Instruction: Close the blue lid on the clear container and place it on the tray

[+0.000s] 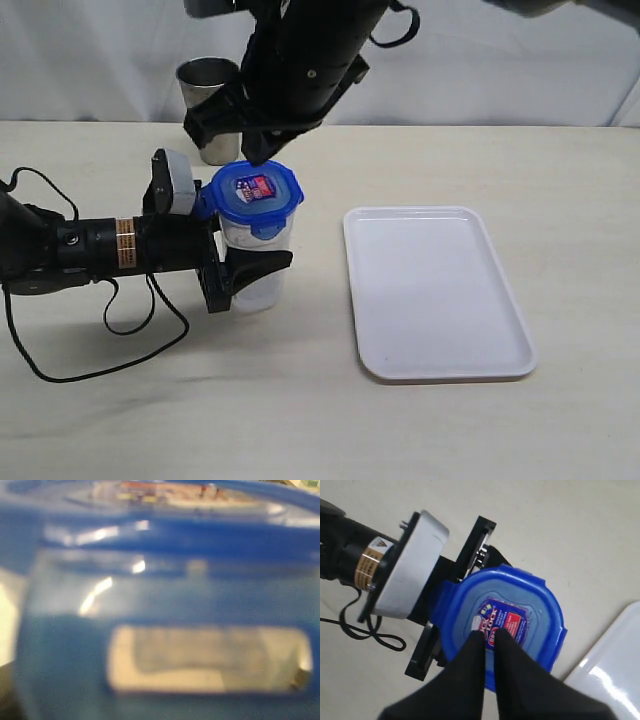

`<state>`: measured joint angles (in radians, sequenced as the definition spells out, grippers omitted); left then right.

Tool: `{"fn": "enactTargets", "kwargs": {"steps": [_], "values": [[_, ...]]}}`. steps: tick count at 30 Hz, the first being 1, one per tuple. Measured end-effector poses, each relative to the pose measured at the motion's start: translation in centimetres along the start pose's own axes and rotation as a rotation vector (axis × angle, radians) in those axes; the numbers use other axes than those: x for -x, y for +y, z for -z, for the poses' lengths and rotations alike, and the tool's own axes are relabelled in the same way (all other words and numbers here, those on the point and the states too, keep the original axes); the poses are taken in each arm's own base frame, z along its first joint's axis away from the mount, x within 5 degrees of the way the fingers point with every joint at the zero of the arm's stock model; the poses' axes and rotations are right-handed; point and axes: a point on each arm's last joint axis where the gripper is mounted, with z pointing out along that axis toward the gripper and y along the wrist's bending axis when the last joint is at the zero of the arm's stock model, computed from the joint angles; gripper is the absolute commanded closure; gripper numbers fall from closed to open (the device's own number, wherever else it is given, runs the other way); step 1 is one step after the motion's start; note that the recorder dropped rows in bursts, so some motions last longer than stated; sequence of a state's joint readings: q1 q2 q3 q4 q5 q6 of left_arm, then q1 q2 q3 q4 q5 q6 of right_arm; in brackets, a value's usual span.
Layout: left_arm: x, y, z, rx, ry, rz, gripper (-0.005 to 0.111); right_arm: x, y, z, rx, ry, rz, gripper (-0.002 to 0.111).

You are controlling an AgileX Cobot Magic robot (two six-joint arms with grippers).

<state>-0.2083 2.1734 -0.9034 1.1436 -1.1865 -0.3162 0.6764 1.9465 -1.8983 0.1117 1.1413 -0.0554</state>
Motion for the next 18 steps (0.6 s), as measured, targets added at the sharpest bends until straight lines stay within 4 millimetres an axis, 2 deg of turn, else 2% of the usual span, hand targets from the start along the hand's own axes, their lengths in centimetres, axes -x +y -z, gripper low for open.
{"fn": "enactTargets", "kwargs": {"steps": [4,8,16,18], "values": [[0.0,0.0,0.0,0.000,0.000,0.000,0.107,-0.2,-0.2,-2.4,0.000,0.051,-0.001,0.104],[0.0,0.0,0.0,-0.001,0.000,0.000,0.107,-0.4,-0.4,-3.9,0.001,0.084,-0.003,0.104],[-0.1,0.0,0.0,0.000,0.001,0.002,0.107,-0.3,-0.4,-4.3,0.007,0.078,-0.007,0.104],[-0.1,0.0,0.0,0.000,0.001,0.002,0.104,-0.3,-0.4,-4.3,0.007,0.078,-0.007,0.104]]}}
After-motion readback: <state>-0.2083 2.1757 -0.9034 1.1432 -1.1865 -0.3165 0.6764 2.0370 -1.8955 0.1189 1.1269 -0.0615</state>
